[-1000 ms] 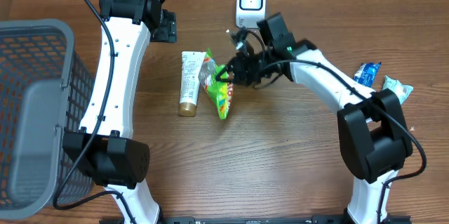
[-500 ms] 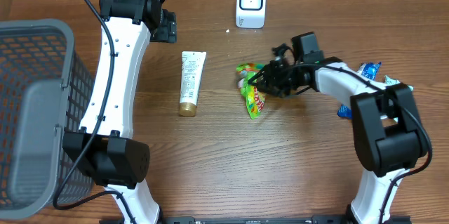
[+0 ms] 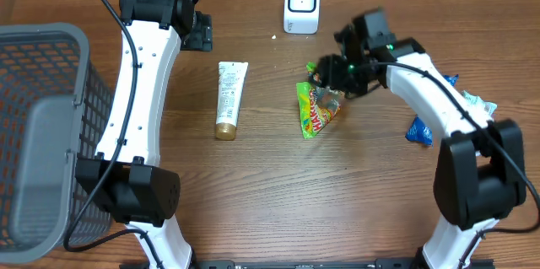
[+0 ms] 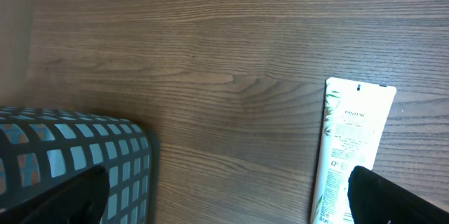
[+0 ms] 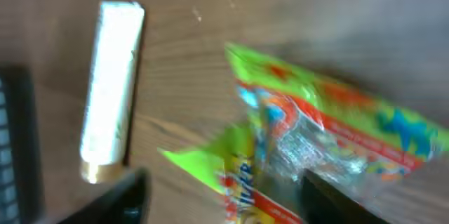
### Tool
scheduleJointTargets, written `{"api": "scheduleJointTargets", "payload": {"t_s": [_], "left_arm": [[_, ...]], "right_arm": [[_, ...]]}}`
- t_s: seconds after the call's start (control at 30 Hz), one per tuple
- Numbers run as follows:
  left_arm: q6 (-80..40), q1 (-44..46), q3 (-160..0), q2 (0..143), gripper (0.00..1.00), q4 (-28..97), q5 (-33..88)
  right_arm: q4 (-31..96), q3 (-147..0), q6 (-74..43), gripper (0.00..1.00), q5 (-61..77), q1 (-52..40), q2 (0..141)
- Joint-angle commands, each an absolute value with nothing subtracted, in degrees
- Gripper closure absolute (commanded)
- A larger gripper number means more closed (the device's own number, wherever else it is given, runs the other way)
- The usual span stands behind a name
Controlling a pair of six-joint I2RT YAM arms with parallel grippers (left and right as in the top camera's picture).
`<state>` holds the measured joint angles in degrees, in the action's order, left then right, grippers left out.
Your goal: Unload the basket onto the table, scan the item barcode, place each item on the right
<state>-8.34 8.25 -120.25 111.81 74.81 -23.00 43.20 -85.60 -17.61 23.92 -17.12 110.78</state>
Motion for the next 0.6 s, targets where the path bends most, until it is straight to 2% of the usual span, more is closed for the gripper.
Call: {"api": "scheduleJointTargets", "payload": {"t_s": [0.0,0.1,0.3,0.37,0.57], "left_arm": [[-7.49,8.60,-120.20,112.62,0.01,74.72,-23.75],[-7.49,8.60,-120.20,112.62,0.01,74.72,-23.75],[-7.49,8.60,-120.20,112.62,0.00,74.72,-23.75],[-7.49,8.60,-120.20,112.62,0.00,74.72,-23.75],[-7.49,8.60,-120.20,112.62,0.00,74.72,-23.75]], "right_arm": [[43.35,-90.74,-15.00,0.16,4.93,-24.32,107.68],[42.15,-90.72,-16.88,0.08,-4.99,-28.64,108.77],[39.62,-90.72,-22.61,0.04,-21.82,-34.30,115.07],[39.33,-90.72,-24.64,0.00,-25.02,-34.81,117.36],[39.31,-90.72,-27.70,0.02,-28.47,-34.81,121.89]]}}
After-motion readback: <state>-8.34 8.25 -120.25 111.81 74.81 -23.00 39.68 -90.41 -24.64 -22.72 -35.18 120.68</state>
